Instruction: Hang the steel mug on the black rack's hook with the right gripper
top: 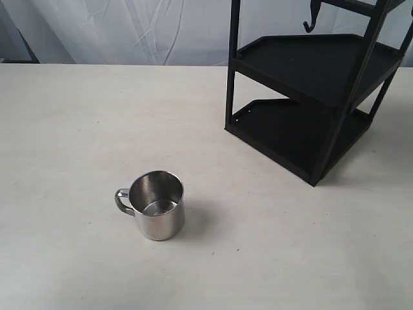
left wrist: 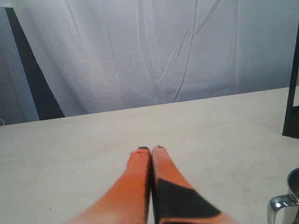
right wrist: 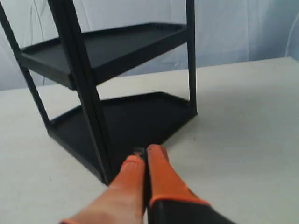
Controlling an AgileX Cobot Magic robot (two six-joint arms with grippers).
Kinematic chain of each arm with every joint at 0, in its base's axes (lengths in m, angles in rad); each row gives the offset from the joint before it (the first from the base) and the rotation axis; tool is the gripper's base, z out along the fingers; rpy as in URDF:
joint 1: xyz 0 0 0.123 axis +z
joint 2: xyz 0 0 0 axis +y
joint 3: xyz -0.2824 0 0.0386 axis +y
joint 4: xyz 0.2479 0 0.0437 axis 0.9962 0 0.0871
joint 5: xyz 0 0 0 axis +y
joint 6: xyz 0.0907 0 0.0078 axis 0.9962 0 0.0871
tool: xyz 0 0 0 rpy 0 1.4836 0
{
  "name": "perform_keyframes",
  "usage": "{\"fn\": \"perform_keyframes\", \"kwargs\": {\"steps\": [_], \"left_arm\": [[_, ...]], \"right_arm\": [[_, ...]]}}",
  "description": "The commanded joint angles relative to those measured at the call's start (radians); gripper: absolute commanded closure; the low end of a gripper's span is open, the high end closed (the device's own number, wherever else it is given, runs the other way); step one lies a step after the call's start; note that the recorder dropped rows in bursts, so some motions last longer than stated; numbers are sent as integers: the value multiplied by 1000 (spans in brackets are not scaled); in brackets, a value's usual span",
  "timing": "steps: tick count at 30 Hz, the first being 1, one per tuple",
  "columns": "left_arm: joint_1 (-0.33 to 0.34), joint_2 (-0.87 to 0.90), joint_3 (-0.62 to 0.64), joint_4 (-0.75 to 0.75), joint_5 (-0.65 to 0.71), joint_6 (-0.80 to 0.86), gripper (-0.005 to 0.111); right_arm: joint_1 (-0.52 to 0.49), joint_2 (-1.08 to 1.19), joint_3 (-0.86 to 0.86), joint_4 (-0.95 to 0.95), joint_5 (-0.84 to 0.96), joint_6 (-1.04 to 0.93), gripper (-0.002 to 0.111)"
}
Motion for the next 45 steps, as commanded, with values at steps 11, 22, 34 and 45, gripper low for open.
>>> {"fn": "perform_keyframes", "kwargs": {"steps": [11,22,34,45], "left_arm": [[-5,-5,0,1,-5,-2,105],[-5,-5,0,1,-5,-2,105],[-5,-5,0,1,-5,-2,105],[-5,-5,0,1,-5,-2,105]], "right_arm": [[-4,-7,-3,866,-398,221,109],[-4,-7,-105,917,-77,308,109],[-4,603,-485,905,365,-613,109],[420,1289,-909,563,368,-547,109]]}}
